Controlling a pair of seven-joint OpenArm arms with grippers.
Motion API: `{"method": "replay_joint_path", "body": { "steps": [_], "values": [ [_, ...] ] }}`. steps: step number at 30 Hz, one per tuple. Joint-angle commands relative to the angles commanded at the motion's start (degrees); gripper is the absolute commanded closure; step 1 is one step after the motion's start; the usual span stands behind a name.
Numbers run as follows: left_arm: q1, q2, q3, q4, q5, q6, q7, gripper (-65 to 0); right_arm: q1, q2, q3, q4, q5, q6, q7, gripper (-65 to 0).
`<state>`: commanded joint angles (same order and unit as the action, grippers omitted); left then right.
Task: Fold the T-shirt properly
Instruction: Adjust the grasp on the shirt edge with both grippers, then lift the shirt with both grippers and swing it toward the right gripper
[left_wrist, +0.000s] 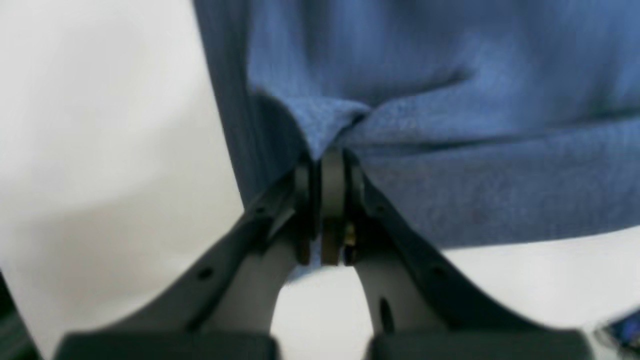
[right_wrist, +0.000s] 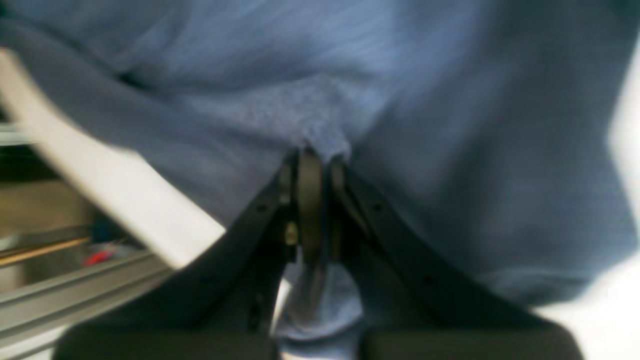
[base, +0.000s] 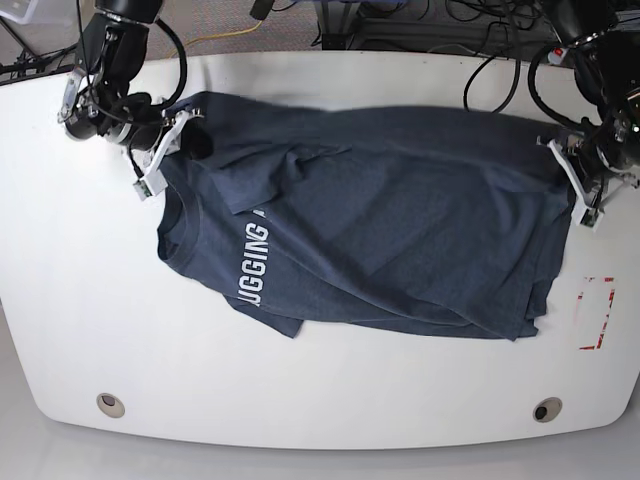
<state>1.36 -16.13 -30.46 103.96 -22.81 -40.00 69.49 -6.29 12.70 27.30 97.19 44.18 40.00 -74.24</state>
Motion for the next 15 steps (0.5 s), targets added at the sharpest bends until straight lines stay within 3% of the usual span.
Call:
{"method": "replay_joint_path", "body": {
  "steps": [6,15],
  "values": [
    [-7.30,0.26,4.22,4.04,-0.18,0.04,0.00,0.0,8.62,3.43,0.00,0.00,-6.68,0.00,0.00,0.0],
    [-18.37,0.26,4.31,6.95,-0.35,4.79,0.00,0.0,24.79,8.18,-0.53,-0.09,-17.32,0.00,0.18,0.0]
  ]
}}
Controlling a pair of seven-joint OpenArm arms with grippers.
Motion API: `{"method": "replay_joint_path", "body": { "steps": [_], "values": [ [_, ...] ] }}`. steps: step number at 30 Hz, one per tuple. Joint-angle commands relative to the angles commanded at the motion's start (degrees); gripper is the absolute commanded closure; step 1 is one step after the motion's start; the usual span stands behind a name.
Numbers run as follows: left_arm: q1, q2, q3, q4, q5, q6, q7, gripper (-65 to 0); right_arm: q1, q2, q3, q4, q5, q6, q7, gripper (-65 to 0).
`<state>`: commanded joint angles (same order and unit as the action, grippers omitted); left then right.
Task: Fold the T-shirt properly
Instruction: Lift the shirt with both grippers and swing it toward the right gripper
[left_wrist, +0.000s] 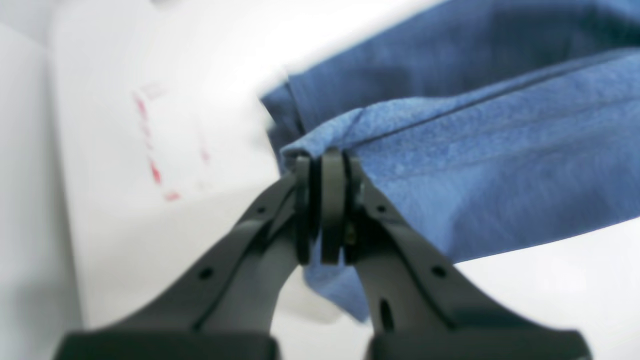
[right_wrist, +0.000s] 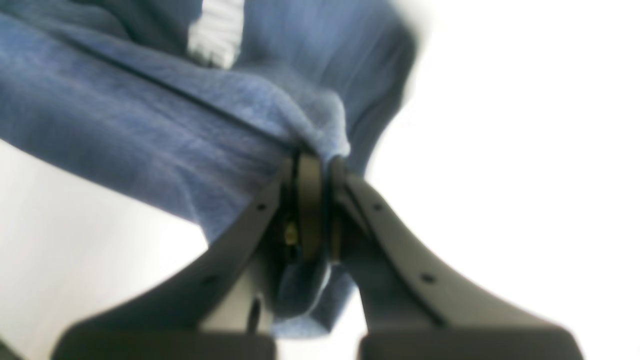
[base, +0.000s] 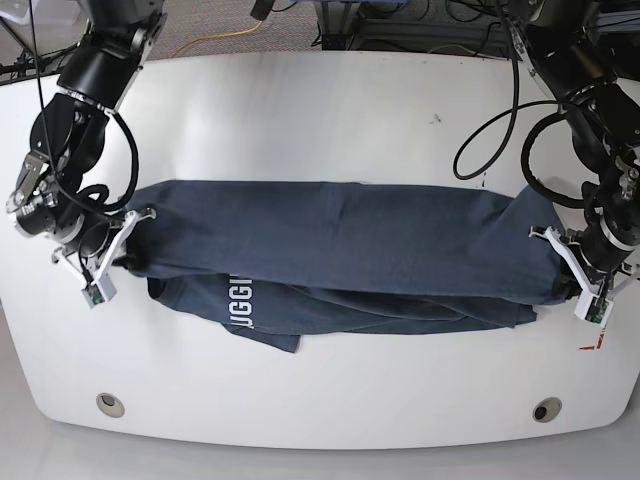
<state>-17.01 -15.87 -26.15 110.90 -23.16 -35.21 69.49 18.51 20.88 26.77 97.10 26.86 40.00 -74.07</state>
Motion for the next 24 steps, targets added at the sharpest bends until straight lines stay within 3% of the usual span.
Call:
{"method": "replay_joint_path", "body": {
  "steps": [3,9,15,24],
  "values": [
    [-4.04,0.00,0.00,0.00,0.26,0.62,0.09,0.0,6.07,0.18,-0.62,-1.49,-2.64,0.00,0.00,0.0],
    [-12.57,0.00,1.23,-0.18,0.44,0.97,0.26,0.0,19.96,2.02,-7.47,-8.26,-5.80,0.00,1.23,0.0],
    [-20.84,0.00,3.60,-0.70,0.44,5.01,0.26,0.0,34.46,2.29,-13.27,-18.20,-8.00,0.00,3.96,0.0],
    [-33.85,-0.97,3.43,-5.80,3.08,5.01,0.26,0.0,53.10,1.76,-21.54,-23.82,-11.08,0.00,4.04,0.0]
  ]
}}
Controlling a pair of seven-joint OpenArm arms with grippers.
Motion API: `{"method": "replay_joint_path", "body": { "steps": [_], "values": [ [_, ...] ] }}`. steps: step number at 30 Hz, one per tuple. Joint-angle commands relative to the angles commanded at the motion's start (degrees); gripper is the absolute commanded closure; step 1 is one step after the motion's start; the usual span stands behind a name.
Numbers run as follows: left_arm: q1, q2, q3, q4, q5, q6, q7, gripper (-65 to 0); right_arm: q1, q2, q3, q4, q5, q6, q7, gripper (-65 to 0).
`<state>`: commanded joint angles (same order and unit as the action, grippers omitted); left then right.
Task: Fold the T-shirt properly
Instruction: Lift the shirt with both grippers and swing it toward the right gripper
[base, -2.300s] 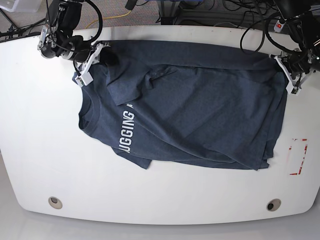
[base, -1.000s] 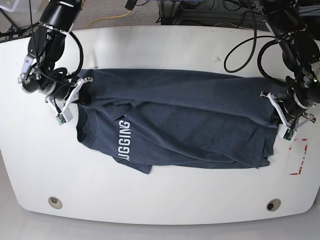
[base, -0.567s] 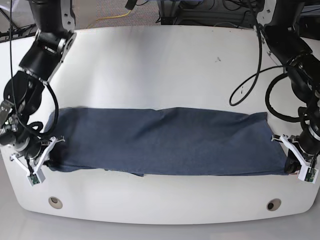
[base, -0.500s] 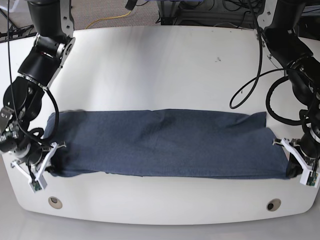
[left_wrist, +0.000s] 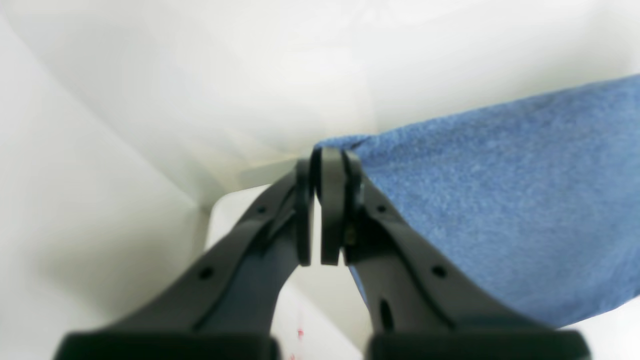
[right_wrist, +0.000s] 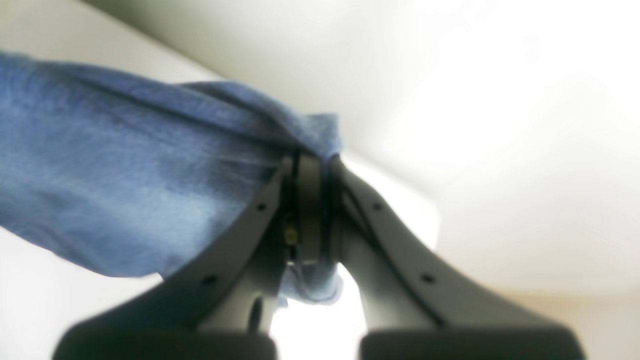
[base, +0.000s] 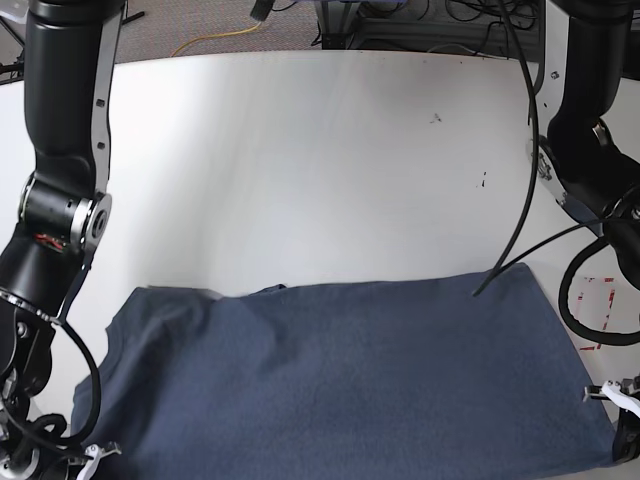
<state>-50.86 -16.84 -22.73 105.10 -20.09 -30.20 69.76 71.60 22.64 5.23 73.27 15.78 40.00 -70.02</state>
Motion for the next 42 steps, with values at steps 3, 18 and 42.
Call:
{"method": "replay_joint_path", "body": {
  "steps": [3,18,42],
  "values": [
    [-4.22,-2.64,0.00,-0.35,0.00,0.00,0.00,0.0,3.20,0.09,-3.16,0.26,0.00,0.00,0.00,0.0],
    [-6.33,-5.27,0.44,-4.84,-3.52,-0.44,0.00,0.0,-2.20,2.20,-1.05,8.35,0.44,0.00,-2.73,0.0],
    [20.84,-6.33,-10.37,4.57,-4.40,-0.44,0.00,0.0,-7.38,-3.25,-7.47,15.82,0.09,0.00,-2.81,0.0]
  ]
}}
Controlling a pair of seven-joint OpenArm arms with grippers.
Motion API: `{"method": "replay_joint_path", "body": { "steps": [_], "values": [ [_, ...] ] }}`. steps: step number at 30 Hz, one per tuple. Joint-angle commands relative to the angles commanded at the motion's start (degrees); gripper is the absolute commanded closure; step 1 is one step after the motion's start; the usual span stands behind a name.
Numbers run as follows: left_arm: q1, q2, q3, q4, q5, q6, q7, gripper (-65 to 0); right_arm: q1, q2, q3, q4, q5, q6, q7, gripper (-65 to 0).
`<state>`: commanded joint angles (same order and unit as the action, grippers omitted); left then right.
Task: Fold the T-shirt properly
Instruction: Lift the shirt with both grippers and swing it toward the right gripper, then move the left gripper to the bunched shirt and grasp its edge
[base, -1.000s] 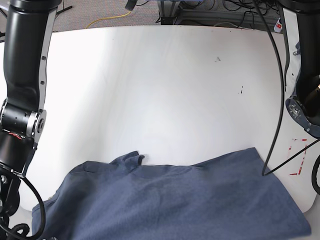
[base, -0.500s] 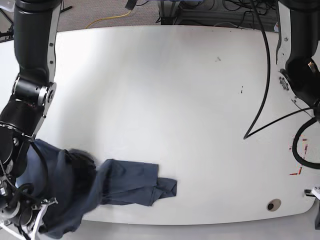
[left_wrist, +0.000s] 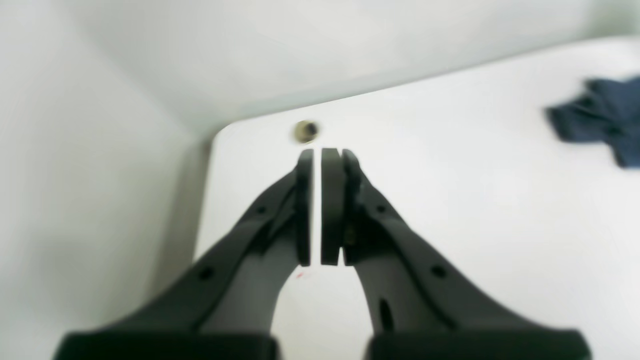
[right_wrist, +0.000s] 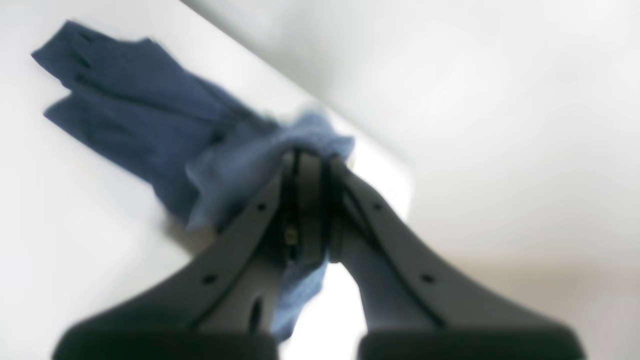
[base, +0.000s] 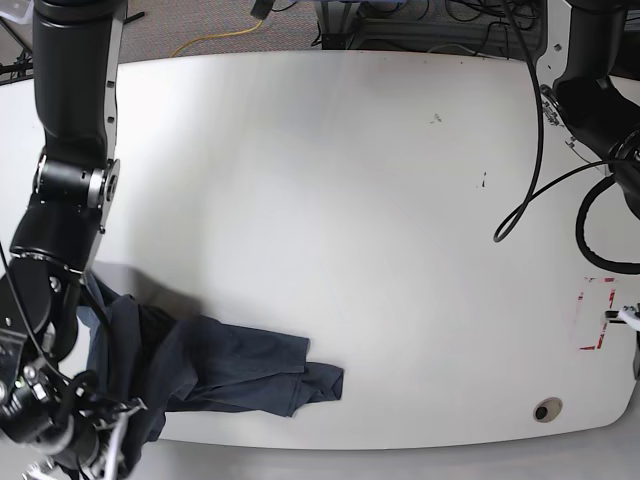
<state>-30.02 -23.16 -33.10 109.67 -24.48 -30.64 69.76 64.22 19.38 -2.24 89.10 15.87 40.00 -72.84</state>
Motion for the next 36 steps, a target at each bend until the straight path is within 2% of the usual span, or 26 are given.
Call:
{"method": "replay_joint_path", "body": {
  "steps": [6,15,18,21,25,31,36],
  "values": [
    [2.64,-2.11,-4.57,0.00,0.00,0.00,0.00,0.0,10.55,-5.36,-5.45,-0.18,-0.09,0.00,0.00,0.0],
    [6.51,-2.64,-10.46,0.00,-0.09,0.00,0.00,0.0,10.58,-12.92,-9.05,0.35,0.26,0.00,-0.35,0.0],
    [7.74,-2.64,-11.34,0.09,-0.09,-0.97,0.00,0.0,10.58,-14.59,-9.05,0.44,0.35,0.00,-0.44,0.0],
    [8.44,-2.64,-11.78,0.09,0.00,-3.34,0.00,0.0,10.58,-15.03,-8.97,1.93,0.35,0.00,-0.44,0.0],
    [9.41,-2.64,-11.34,0.09,0.00,-4.40,0.00,0.0,10.58,-14.86,-9.14,4.57,0.35,0.00,-0.62,0.0],
    [10.55,-1.93,-10.99,0.09,-0.09,-4.48,0.00,0.0,10.58,-13.19,-9.05,9.14,0.18,0.00,-1.76,0.0],
    [10.46,0.79,-6.07,0.00,0.00,-4.04,0.00,0.0,10.58,-11.78,-8.88,17.23,-0.09,0.00,-1.49,0.0]
  ]
}}
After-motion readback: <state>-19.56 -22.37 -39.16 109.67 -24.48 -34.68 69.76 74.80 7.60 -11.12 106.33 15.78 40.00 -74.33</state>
